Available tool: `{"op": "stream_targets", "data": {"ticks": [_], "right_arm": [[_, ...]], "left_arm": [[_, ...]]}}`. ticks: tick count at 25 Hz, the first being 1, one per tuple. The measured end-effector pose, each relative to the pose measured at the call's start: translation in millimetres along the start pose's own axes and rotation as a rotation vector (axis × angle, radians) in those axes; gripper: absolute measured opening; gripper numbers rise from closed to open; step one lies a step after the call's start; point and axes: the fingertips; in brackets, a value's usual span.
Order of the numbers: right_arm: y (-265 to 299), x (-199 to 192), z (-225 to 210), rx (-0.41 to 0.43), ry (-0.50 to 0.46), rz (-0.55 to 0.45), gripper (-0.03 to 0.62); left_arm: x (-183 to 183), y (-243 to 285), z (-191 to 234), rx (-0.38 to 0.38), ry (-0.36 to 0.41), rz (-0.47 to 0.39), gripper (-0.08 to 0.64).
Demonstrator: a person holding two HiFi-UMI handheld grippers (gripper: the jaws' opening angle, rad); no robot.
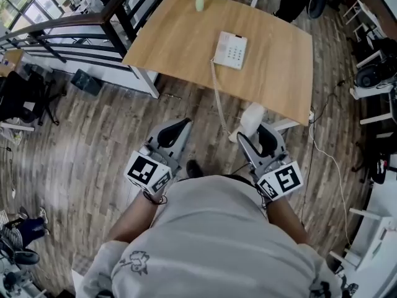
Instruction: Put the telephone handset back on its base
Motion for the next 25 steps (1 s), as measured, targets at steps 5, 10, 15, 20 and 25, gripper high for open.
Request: {"op": "stream_targets", "data": {"ticks": [5, 10, 15, 20, 25], "right_arm": [[23, 3, 2, -0.018, 0.010, 0.006, 0.221], [40, 5, -4, -0.016, 0.009, 0.008, 0.221], [54, -1, -18, 0.007, 0.023, 0.013, 0.221], [76, -8, -44, 0.038, 0.044, 0.016, 0.221], [94, -14, -86, 0.072, 0.071, 0.029, 0.221]], "left_arm": [[4, -4, 26, -0.008, -0.003, 0.001, 0.006], [5, 0, 43, 0.000, -0.008, 0.007, 0.006], [5, 13, 50, 0.015, -0.006, 0.014, 0.006], [11, 35, 63, 0.037, 0.000, 0.012, 0.006], [14, 76, 70, 0.035, 0.037, 0.029, 0.006]]}}
Point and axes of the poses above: the fingertips, and each gripper's own axes: y forward along the fingers, z to its left, x out of its top, and after that the axes turned 9 degrees about x, right-handed
